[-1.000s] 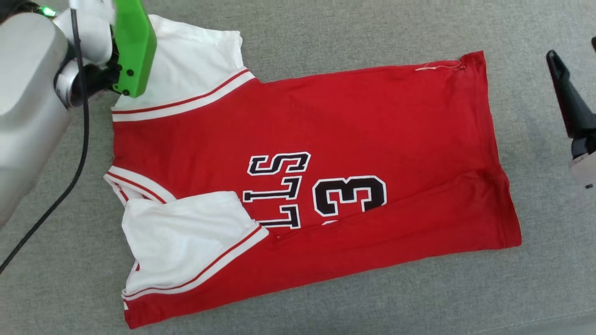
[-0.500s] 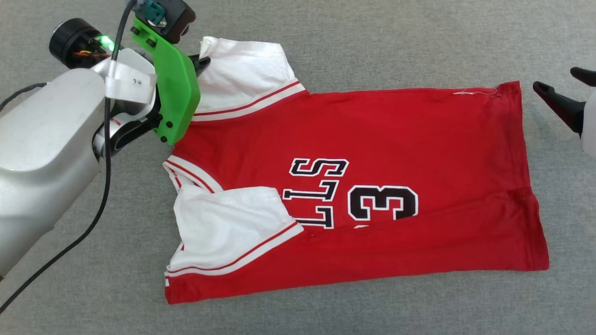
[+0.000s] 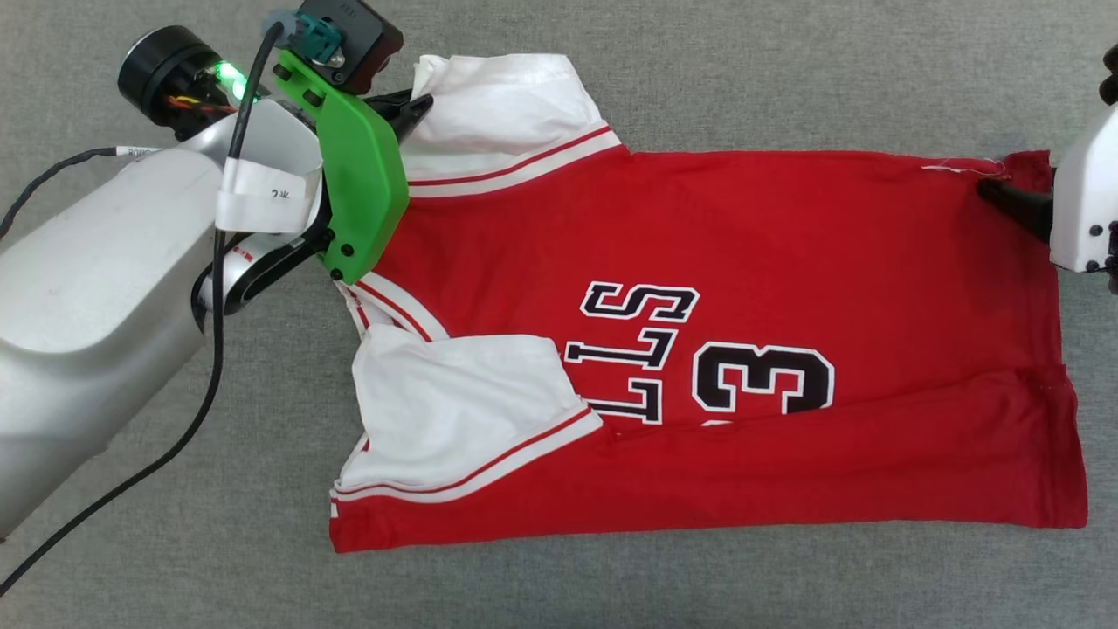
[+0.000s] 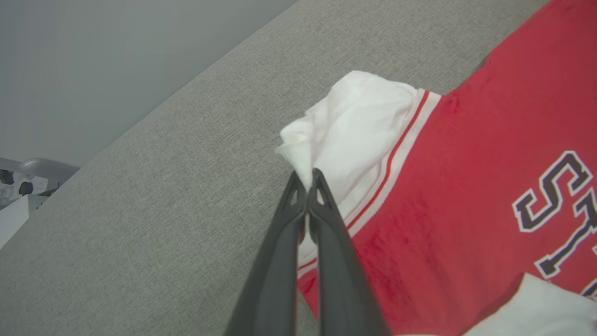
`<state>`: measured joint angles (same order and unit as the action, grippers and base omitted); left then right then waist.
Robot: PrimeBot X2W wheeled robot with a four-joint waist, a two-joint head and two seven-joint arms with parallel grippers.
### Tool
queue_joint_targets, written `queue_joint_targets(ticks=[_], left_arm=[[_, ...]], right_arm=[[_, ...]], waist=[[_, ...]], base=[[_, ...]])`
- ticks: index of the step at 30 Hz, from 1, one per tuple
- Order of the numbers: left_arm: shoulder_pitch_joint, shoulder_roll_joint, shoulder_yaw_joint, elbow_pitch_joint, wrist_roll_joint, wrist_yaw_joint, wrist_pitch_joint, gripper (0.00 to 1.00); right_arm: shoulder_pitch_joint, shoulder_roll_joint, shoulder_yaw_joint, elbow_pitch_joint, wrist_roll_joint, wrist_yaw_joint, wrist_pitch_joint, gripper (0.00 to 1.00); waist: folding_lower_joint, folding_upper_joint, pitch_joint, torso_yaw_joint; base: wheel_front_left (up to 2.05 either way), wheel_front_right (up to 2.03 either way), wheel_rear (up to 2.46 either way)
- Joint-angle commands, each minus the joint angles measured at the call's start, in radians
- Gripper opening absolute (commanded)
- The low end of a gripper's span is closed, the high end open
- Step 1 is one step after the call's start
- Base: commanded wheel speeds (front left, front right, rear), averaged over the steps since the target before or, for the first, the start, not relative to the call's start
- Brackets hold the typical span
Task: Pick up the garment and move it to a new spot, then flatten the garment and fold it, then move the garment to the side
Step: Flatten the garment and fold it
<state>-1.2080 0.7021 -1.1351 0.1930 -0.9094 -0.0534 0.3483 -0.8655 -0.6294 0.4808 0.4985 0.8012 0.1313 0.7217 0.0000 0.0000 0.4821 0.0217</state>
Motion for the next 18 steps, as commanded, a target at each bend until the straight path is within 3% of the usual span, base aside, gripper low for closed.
queue_joint_targets(ticks=[1, 7, 8, 9, 18], left_arm=[[0.001, 0.004, 0.004, -0.005, 0.009, 0.009, -0.007, 0.0], [0.007, 0.007, 0.004, 0.0, 0.005, 0.01, -0.016, 0.0], [0.009, 0.008, 0.004, 0.003, 0.004, 0.009, -0.017, 0.0], [0.011, 0.009, 0.003, 0.008, 0.003, 0.009, -0.02, 0.0], [0.064, 0.024, 0.002, 0.024, -0.007, 0.013, -0.073, 0.0]], right_arm=[[-0.006, 0.019, 0.017, 0.021, 0.022, -0.001, -0.01, 1.0], [0.019, 0.014, 0.129, 0.052, 0.047, -0.001, -0.01, 1.0], [0.017, 0.008, 0.139, 0.057, 0.049, -0.001, -0.02, 0.41], [0.012, 0.002, 0.149, 0.062, 0.049, -0.001, -0.042, 0.0], [-0.013, -0.023, 0.216, 0.036, 0.072, -0.001, -0.284, 0.0]], waist=[[0.0, 0.0, 0.014, 0.008], [0.0, 0.0, 0.017, -0.001], [0.0, 0.0, 0.014, -0.004], [0.0, 0.0, 0.011, -0.006], [0.0, 0.0, -0.07, -0.022]], base=[[0.0, 0.0, 0.0], [0.0, 0.0, 0.0], [0.0, 0.0, 0.0], [0.0, 0.0, 0.0], [0.0, 0.0, 0.0]])
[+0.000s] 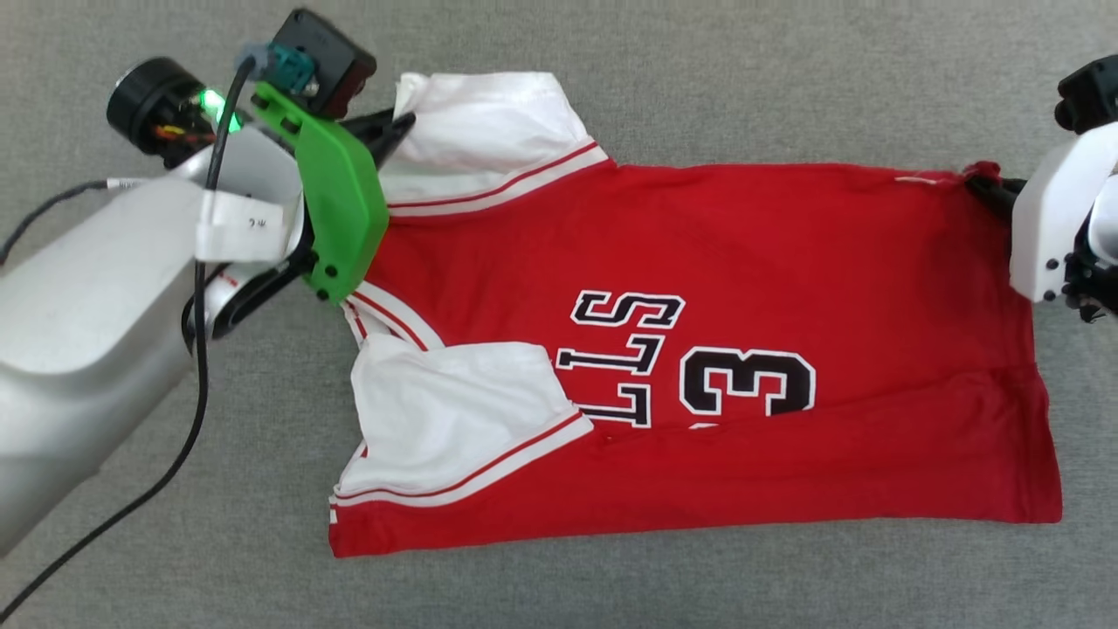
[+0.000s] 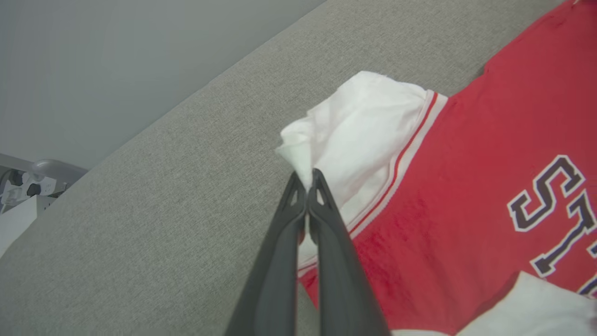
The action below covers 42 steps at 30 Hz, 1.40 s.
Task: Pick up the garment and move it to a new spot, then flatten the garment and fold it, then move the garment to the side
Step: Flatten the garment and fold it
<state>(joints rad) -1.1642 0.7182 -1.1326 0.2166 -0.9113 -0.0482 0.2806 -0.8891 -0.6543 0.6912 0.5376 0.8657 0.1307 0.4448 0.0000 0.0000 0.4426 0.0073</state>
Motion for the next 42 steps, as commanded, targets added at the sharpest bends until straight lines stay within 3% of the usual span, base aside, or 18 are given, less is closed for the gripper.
queue_joint_targets(ticks=[1, 10, 23, 31, 36, 37, 38, 39, 42], left_arm=[[0.035, 0.014, -0.003, -0.007, -0.005, 0.011, -0.014, 0.0], [0.205, 0.094, -0.042, -0.135, -0.017, 0.076, -0.065, 0.0], [0.487, 0.161, -0.096, -0.28, -0.07, 0.222, -0.136, 0.0], [0.582, 0.159, -0.115, -0.28, -0.082, 0.256, -0.149, 0.0], [0.613, 0.13, -0.117, -0.237, -0.098, 0.254, -0.169, 0.0], [0.616, 0.124, -0.117, -0.228, -0.1, 0.254, -0.173, 0.0], [0.617, 0.119, -0.114, -0.216, -0.097, 0.259, -0.184, 0.36], [0.617, 0.116, -0.111, -0.208, -0.089, 0.266, -0.198, 0.96], [0.633, 0.116, -0.081, -0.208, -0.086, 0.292, -0.272, 1.0]], right_arm=[[0.016, -0.004, 0.014, -0.011, 0.01, 0.0, -0.04, 0.0], [0.121, -0.069, 0.069, -0.072, 0.053, 0.0, -0.229, 0.0], [0.421, -0.149, 0.053, -0.177, 0.1, 0.0, -0.407, 0.0], [0.565, -0.14, 0.0, -0.198, 0.125, 0.0, -0.429, 0.0], [0.61, -0.122, -0.015, -0.202, 0.116, 0.0, -0.406, 0.0], [0.613, -0.116, -0.018, -0.201, 0.116, 0.0, -0.4, 0.19], [0.617, -0.11, -0.023, -0.2, 0.118, 0.0, -0.39, 0.78], [0.618, -0.107, -0.028, -0.204, 0.116, 0.0, -0.386, 1.0], [0.628, -0.108, -0.059, -0.236, 0.133, 0.0, -0.376, 1.0]], waist=[[0.0, 0.0, -0.046, -0.008], [0.0, 0.0, -0.155, 0.004], [0.0, 0.0, -0.229, 0.015], [0.0, 0.0, -0.226, 0.018], [0.0, 0.0, -0.216, 0.013], [0.0, 0.0, -0.216, 0.012], [0.0, 0.0, -0.219, 0.011], [0.0, 0.0, -0.225, 0.009], [0.0, 0.0, -0.247, 0.005]], base=[[0.0, 0.0, 0.0], [0.0, 0.0, 0.0], [0.0, 0.0, 0.0], [0.0, 0.0, 0.0], [0.0, 0.0, 0.0], [0.0, 0.0, 0.0], [0.0, 0.0, 0.0], [0.0, 0.0, 0.0], [0.0, 0.0, 0.0]])
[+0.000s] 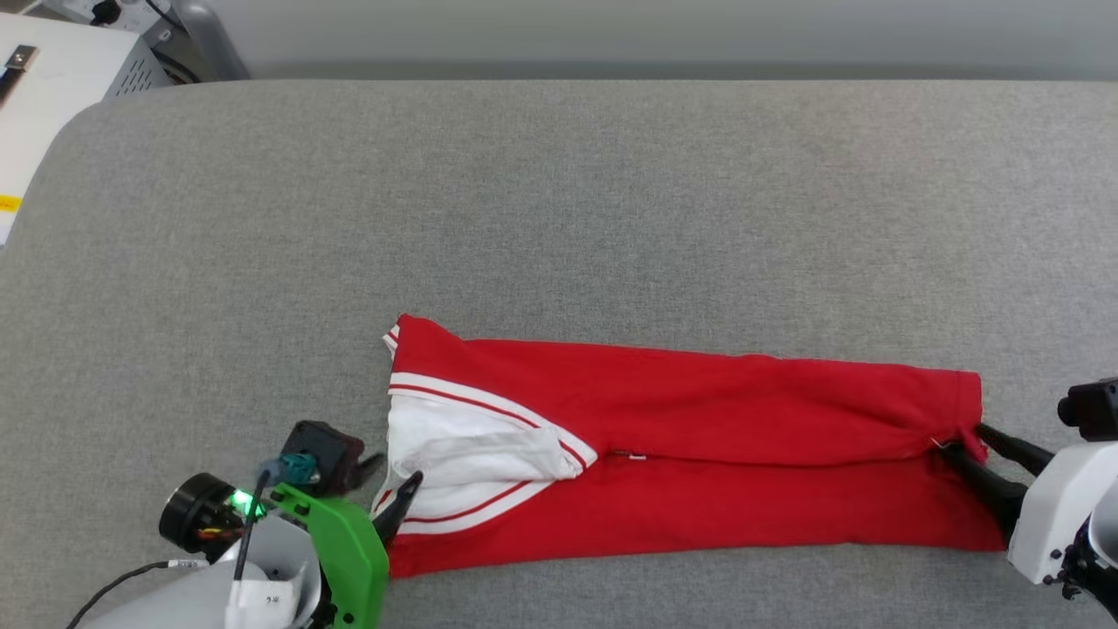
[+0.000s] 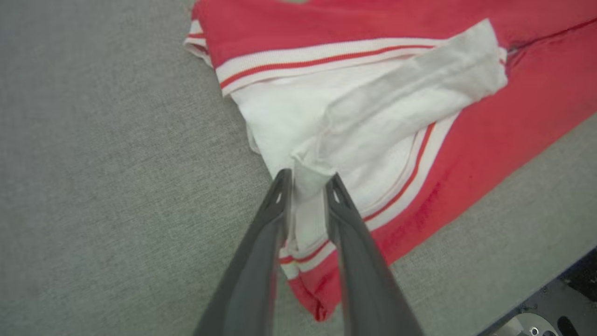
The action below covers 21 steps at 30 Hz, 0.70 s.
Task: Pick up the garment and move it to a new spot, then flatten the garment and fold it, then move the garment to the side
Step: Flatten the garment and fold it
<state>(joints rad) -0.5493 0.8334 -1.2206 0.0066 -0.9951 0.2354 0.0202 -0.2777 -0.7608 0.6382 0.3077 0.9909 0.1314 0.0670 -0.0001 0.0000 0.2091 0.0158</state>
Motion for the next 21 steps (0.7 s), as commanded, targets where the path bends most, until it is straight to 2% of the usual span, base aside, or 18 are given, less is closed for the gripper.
queue_joint_targets(ticks=[1, 3, 9, 12, 15, 16, 17, 21], left_arm=[[0.022, 0.005, 0.015, 0.001, 0.004, 0.02, -0.034, 1.0], [0.031, 0.017, 0.031, -0.006, 0.025, 0.054, -0.084, 1.0], [0.076, 0.015, 0.119, -0.042, 0.052, 0.192, -0.243, 1.0], [0.091, -0.002, 0.159, -0.035, 0.099, 0.256, -0.272, 1.0], [0.11, -0.029, 0.21, -0.035, 0.139, 0.299, -0.28, 1.0], [0.116, -0.04, 0.235, -0.04, 0.167, 0.314, -0.281, 1.0], [0.148, -0.074, 0.315, -0.058, 0.242, 0.348, -0.281, 1.0], [0.204, -0.142, 0.428, -0.05, 0.339, 0.351, -0.282, 1.0]], right_arm=[[0.022, -0.008, -0.017, -0.019, 0.013, -0.001, 0.006, 1.0], [0.035, -0.024, -0.046, -0.055, 0.036, -0.001, 0.014, 1.0], [0.067, -0.066, -0.164, -0.161, 0.133, -0.001, 0.039, 1.0], [0.073, -0.105, -0.218, -0.173, 0.16, -0.001, 0.069, 1.0], [0.078, -0.118, -0.243, -0.16, 0.191, -0.001, 0.125, 1.0], [0.078, -0.119, -0.25, -0.15, 0.204, -0.001, 0.149, 1.0], [0.069, -0.113, -0.254, -0.113, 0.236, -0.001, 0.226, 1.0], [0.034, -0.085, -0.233, -0.049, 0.242, -0.001, 0.319, 1.0]], waist=[[0.0001, 0.0, -0.019, -0.004], [0.0001, 0.0, -0.033, -0.004], [0.0001, 0.0, -0.054, 0.002], [0.0001, 0.0, -0.052, 0.01], [0.0001, 0.0, -0.045, 0.018], [0.0001, 0.0, -0.04, 0.02], [0.0001, 0.0, -0.026, 0.027], [0.0001, 0.0, -0.006, 0.039]], base=[[0.0, 0.0, 0.0], [0.0, 0.0, 0.0], [0.0, 0.0, 0.0], [0.0, 0.0, 0.0], [0.0, 0.0, 0.0], [0.0, 0.0, 0.0], [0.0, 0.0, 0.0], [0.0, 0.0, 0.0]])
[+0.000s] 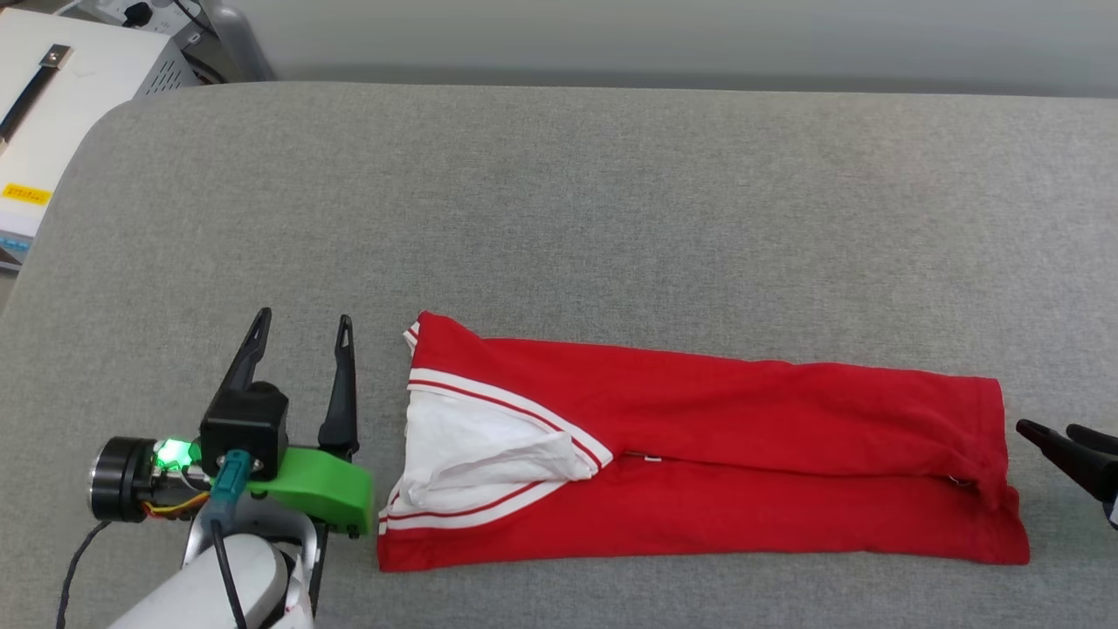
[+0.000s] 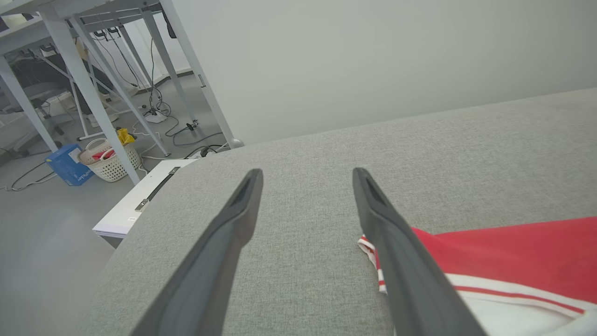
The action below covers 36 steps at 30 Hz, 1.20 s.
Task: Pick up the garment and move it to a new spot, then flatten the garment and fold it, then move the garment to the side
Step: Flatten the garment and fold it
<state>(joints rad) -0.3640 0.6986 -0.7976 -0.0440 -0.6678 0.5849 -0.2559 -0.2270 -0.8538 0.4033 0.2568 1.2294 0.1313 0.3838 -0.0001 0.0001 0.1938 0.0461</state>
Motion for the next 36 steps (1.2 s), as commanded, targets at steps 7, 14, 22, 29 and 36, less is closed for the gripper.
queue_joint_targets(ticks=[7, 14, 22, 29, 36], left_arm=[[0.12, -0.125, 0.14, 0.004, 0.157, -0.016, -0.006, 1.0], [0.213, -0.255, 0.296, 0.008, 0.289, -0.071, -0.006, 1.0], [0.28, -0.359, 0.424, 0.038, 0.409, -0.165, -0.006, 1.0], [0.312, -0.412, 0.494, 0.047, 0.479, -0.242, -0.006, 1.0], [0.336, -0.446, 0.542, 0.055, 0.522, -0.302, -0.006, 1.0]], right_arm=[[-0.066, 0.106, 0.066, 0.105, -0.037, -0.001, 0.074, 1.0], [-0.061, 0.189, 0.129, 0.164, -0.036, -0.001, 0.125, 1.0], [-0.063, 0.204, 0.15, 0.166, -0.032, -0.001, 0.11, 0.0], [-0.078, 0.149, 0.105, 0.178, -0.028, -0.001, 0.037, 0.0], [-0.084, 0.041, 0.074, 0.229, -0.053, -0.001, 0.017, 0.0]], waist=[[0.0001, -0.0001, 0.026, 0.034], [0.0001, -0.0001, 0.022, 0.042], [0.0001, -0.0001, 0.014, 0.033], [0.0001, -0.0001, -0.013, 0.027], [0.0001, -0.0001, -0.043, 0.028]], base=[[0.0, 0.0, 0.0], [0.0, 0.0, 0.0], [0.0, 0.0, 0.0], [0.0, 0.0, 0.0], [0.0, 0.0, 0.0]])
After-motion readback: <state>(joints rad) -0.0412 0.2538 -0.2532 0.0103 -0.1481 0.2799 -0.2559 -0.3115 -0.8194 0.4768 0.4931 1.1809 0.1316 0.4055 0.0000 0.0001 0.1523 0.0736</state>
